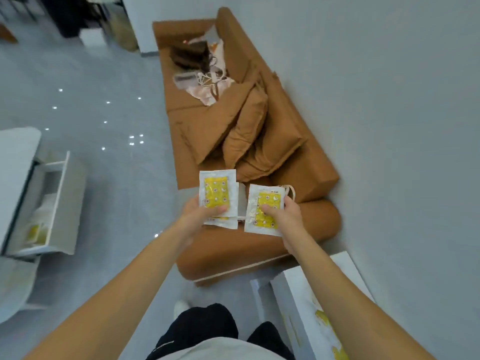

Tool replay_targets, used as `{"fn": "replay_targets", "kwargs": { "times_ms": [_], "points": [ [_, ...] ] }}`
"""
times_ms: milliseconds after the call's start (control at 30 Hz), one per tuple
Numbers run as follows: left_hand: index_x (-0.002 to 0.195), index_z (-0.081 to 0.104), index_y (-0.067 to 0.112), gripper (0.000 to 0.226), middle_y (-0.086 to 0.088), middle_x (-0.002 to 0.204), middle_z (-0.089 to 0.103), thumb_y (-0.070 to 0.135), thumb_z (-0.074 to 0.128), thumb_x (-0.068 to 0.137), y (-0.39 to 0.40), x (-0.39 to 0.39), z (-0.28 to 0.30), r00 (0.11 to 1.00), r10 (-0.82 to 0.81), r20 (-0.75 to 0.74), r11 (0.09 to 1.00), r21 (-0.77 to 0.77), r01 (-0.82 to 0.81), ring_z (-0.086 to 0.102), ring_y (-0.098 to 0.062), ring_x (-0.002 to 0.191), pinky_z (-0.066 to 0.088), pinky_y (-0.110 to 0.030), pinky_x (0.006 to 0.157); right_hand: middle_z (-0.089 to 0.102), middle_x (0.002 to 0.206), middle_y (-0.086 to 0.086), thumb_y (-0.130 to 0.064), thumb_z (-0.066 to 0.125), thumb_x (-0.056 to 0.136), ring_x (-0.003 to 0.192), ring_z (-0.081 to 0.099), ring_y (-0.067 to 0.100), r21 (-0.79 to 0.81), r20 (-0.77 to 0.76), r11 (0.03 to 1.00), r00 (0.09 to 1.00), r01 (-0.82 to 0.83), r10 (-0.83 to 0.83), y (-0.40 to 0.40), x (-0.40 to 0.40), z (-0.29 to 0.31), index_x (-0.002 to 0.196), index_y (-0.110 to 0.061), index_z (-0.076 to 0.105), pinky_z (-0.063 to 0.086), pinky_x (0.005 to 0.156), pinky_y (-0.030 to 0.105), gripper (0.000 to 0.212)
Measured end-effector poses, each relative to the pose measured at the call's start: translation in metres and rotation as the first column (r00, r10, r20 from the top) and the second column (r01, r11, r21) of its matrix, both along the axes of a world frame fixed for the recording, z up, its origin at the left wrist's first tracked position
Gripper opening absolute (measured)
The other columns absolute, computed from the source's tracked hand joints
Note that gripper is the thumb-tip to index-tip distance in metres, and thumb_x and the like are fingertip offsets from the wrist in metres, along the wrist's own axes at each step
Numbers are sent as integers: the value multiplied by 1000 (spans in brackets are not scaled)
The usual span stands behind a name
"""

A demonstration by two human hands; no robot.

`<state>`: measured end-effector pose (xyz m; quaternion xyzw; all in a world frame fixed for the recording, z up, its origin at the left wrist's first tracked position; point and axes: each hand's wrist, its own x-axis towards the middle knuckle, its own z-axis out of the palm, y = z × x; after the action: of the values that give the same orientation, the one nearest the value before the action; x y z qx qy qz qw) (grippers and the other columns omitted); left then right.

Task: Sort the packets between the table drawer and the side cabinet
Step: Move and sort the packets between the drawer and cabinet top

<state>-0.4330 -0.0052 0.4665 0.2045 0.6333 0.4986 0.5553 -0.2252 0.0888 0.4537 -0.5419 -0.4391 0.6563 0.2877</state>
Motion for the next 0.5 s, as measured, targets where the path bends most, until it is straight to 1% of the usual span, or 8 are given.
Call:
{"fn": "replay_targets", "kwargs": {
  "times_ms": [100,200,300,333,433,500],
  "points": [
    [117,68,16,41,-5,109,77,8,82,80,-55,-96,-2,980,200,-9,980,-6,-200,74,-27,100,58,-41,89,78,104,8,1,72,88,93,76,26,15,-18,980,980,-200,200,-10,-111,5,113,-12,68,63,82,43,28],
    [116,67,16,38,-5,108,78,5,80,81,-113,-186,-13,924,382,-17,924,-21,-382,74,-26,100,59,-39,87,78,104,10,3,71,87,94,75,28,20,-11,936,936,-351,351,-30,-226,-1,113,-8,67,62,83,44,29],
    [123,66,15,44,-6,112,76,6,80,82,-170,-276,-29,862,507,-21,861,-40,-507,73,-28,104,57,-44,94,78,102,10,2,73,86,89,76,25,7,-7,882,882,-471,471,-57,-341,-15,111,-8,67,63,79,39,27],
    [124,65,15,46,-6,113,76,6,80,81,-189,-304,-33,835,550,-24,834,-46,-550,73,-28,104,57,-45,94,78,101,10,2,73,86,88,76,24,-1,-6,859,859,-511,511,-67,-377,-19,110,-8,68,63,77,38,27],
    [124,66,17,46,-5,113,76,6,80,82,-241,-377,-38,748,664,-21,746,-66,-663,72,-28,105,58,-44,90,77,101,13,2,74,85,89,76,30,-43,-6,801,802,-598,598,-102,-479,-30,107,-8,68,63,79,42,25],
    [124,66,17,46,-5,115,76,7,80,82,-268,-419,-43,698,716,-8,696,-74,-714,72,-29,107,57,-45,93,78,99,13,3,74,85,85,76,28,-68,-20,750,752,-659,659,-125,-539,-37,105,-10,68,63,74,40,25]
  ]
}}
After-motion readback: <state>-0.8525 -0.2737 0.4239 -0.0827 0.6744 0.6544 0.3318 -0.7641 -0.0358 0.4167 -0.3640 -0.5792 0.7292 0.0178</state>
